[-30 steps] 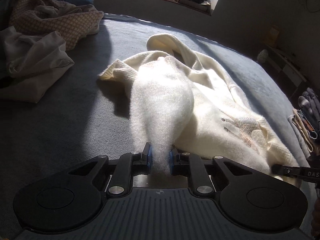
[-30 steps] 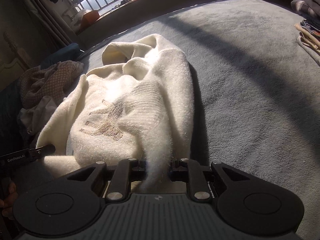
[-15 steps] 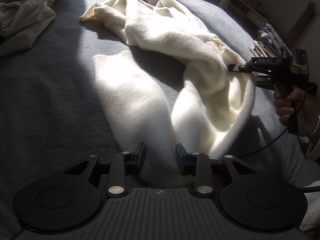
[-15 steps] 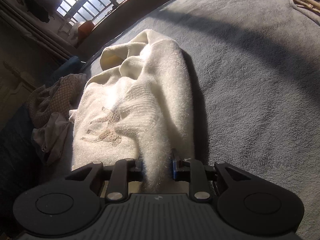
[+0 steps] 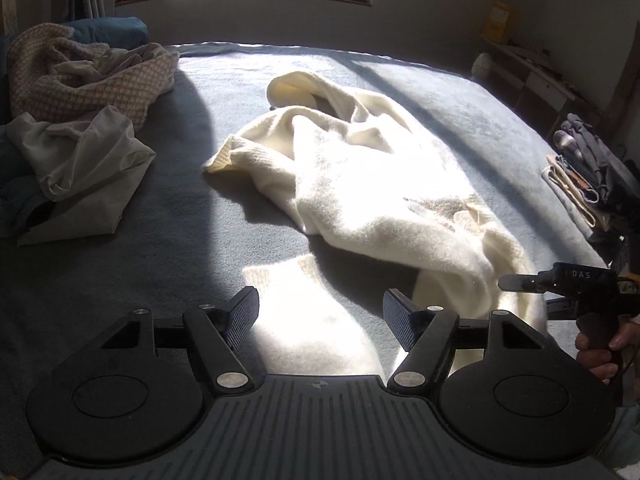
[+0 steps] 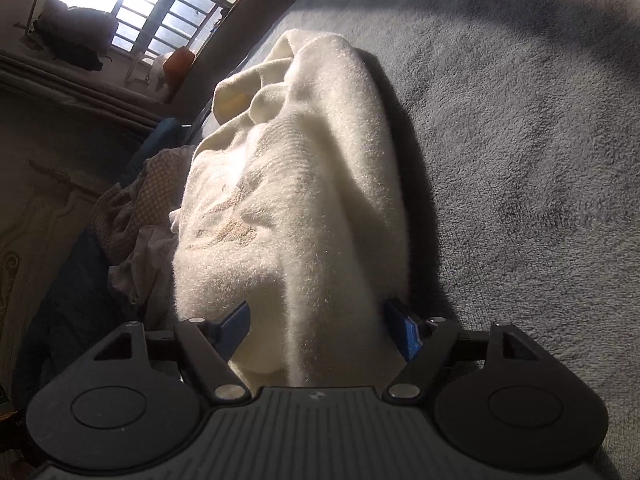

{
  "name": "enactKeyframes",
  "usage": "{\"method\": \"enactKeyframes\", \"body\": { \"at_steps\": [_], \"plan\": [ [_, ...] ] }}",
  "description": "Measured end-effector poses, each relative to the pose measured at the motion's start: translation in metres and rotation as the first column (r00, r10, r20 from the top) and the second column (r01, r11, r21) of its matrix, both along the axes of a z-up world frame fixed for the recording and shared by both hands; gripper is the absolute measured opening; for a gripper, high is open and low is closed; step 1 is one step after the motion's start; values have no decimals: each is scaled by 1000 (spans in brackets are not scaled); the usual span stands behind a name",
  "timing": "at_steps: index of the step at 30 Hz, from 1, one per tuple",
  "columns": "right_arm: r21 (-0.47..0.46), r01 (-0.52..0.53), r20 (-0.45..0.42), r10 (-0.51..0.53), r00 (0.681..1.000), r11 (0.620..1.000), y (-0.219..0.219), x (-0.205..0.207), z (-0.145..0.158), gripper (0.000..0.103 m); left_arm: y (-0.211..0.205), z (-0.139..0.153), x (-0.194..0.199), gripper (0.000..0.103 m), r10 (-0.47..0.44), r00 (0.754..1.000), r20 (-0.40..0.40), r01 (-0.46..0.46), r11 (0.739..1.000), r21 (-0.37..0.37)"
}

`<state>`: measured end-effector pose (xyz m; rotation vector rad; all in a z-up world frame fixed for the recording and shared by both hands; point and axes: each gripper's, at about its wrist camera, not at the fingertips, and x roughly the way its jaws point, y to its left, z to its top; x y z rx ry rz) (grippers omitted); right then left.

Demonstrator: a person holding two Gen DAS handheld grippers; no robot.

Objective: Fold clothes

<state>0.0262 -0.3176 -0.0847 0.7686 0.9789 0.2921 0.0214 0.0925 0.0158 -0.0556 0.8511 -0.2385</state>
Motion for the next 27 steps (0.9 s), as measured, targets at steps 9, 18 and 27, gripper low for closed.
{"method": "enactKeyframes", "body": {
  "at_steps": [9, 18, 27],
  "plan": [
    [85, 42, -36, -39, 999, 996, -10, -34, -3, 77, -87, 0, 62, 70, -143, 983, 116, 125, 981, 149],
    [281, 165, -184, -116, 976, 945, -39, -64, -35, 77, -40, -27, 96, 75, 130, 982, -139, -152, 974, -166],
    [359, 67, -163, -8, 987, 931, 4, -35, -58, 84, -19, -64, 143, 78, 253, 939, -233, -301, 932, -200]
  ]
}}
